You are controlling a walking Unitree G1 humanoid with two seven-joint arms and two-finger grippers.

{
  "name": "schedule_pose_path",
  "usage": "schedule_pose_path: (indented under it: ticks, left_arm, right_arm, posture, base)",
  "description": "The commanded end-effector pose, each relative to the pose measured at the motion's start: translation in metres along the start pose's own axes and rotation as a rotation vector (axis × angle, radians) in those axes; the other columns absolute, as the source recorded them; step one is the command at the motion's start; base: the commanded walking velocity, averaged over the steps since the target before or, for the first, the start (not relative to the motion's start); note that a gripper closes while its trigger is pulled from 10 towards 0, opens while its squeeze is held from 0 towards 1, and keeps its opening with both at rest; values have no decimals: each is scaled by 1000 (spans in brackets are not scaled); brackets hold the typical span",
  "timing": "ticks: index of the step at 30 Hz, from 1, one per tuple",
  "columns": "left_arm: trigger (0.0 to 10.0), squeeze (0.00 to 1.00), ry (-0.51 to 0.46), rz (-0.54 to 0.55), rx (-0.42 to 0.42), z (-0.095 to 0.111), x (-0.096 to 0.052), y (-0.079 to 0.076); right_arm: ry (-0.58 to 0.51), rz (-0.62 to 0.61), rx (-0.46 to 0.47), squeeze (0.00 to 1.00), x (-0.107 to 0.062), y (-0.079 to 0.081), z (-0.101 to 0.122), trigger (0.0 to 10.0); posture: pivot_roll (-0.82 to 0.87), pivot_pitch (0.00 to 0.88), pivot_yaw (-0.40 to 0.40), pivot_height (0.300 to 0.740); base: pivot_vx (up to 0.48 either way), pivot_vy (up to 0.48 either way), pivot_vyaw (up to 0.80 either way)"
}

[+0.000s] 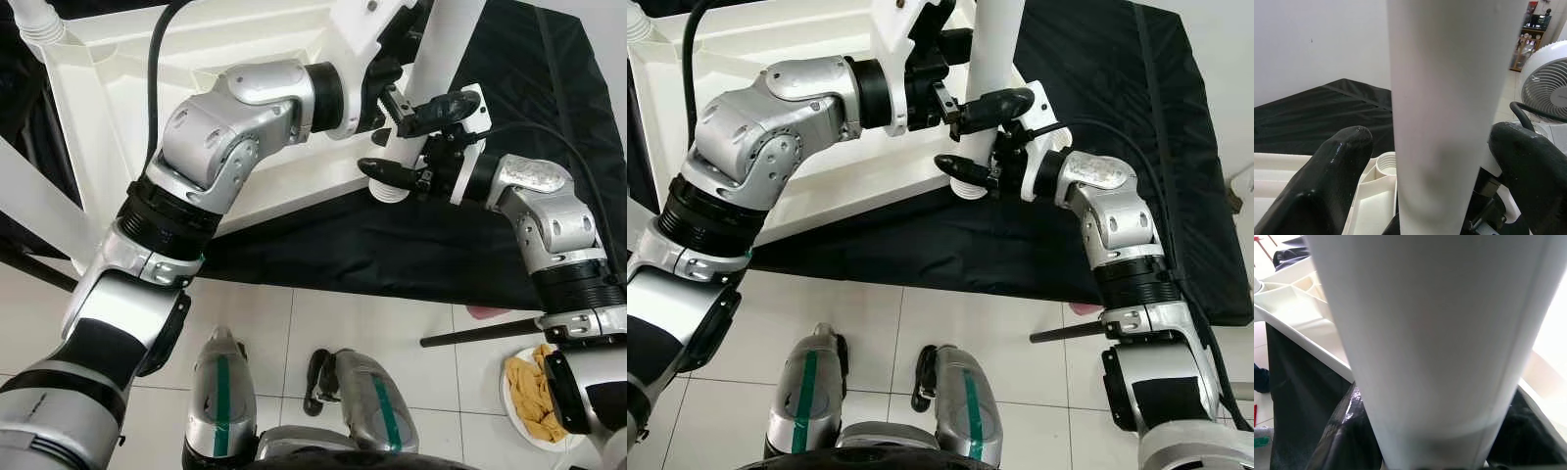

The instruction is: Building children table

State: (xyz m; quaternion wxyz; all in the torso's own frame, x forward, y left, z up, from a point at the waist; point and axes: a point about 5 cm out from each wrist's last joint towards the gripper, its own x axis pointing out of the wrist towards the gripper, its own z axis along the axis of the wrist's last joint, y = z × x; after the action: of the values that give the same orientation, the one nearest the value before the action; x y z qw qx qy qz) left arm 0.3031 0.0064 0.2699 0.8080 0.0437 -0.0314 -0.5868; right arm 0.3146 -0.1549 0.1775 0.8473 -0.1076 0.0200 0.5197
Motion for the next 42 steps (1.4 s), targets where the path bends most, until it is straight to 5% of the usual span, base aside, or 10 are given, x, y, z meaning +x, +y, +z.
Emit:
schedule_pose_path:
  ticks: [1, 20, 21, 22, 37, 38, 39, 40, 42]
  left_arm:
    - [10000, 0, 13, 68, -12, 4, 0, 8]
    - [10000, 0, -76, 57, -36, 41, -4, 16]
    - [2667, 0, -84, 51, -44, 42, -4, 16]
    - [0, 0, -90, 47, -49, 43, -3, 15]
    - [0, 0, -101, 25, -54, 45, -2, 11]
    - [0, 0, -91, 27, -46, 44, -2, 11]
    - [5373, 0, -83, 29, -41, 43, -1, 11]
    - [10000, 0, -74, 36, -35, 43, -1, 11]
    - [10000, 0, -68, 42, -33, 43, 0, 12]
  right_arm:
    - [2, 10, -25, 0, -4, -1, 3, 10000]
    - [21, 18, -26, 0, -5, 0, 1, 10000]
    - [22, 17, -26, 0, -5, 0, 1, 10000]
    - [23, 16, -25, 0, -5, -1, 0, 10000]
    - [18, 10, -12, 0, -4, -1, 0, 10000]
    - [13, 6, -7, 286, -4, -1, 0, 10000]
    - [5, -3, 0, 1000, -4, -2, 0, 10000]
    - [-2, -10, 8, 1000, -3, -2, 1, 10000]
    - [-6, -14, 12, 1000, -3, -3, 1, 10000]
  posture:
    - [125, 0, -100, 740]
    - [126, 2, -102, 740]
    - [126, 8, -100, 740]
    - [126, 10, -100, 740]
    - [127, 14, -102, 740]
    - [127, 15, -102, 740]
    - [128, 15, -103, 740]
    - [128, 15, -103, 740]
    - [128, 15, -103, 740]
  base:
    - [0, 0, 0]
    - [0, 0, 0]
    - [0, 0, 0]
    - [0, 0, 0]
    - [0, 0, 0]
    - [0, 0, 0]
    - [0, 0, 0]
    - [0, 0, 0]
    - [0, 0, 0]
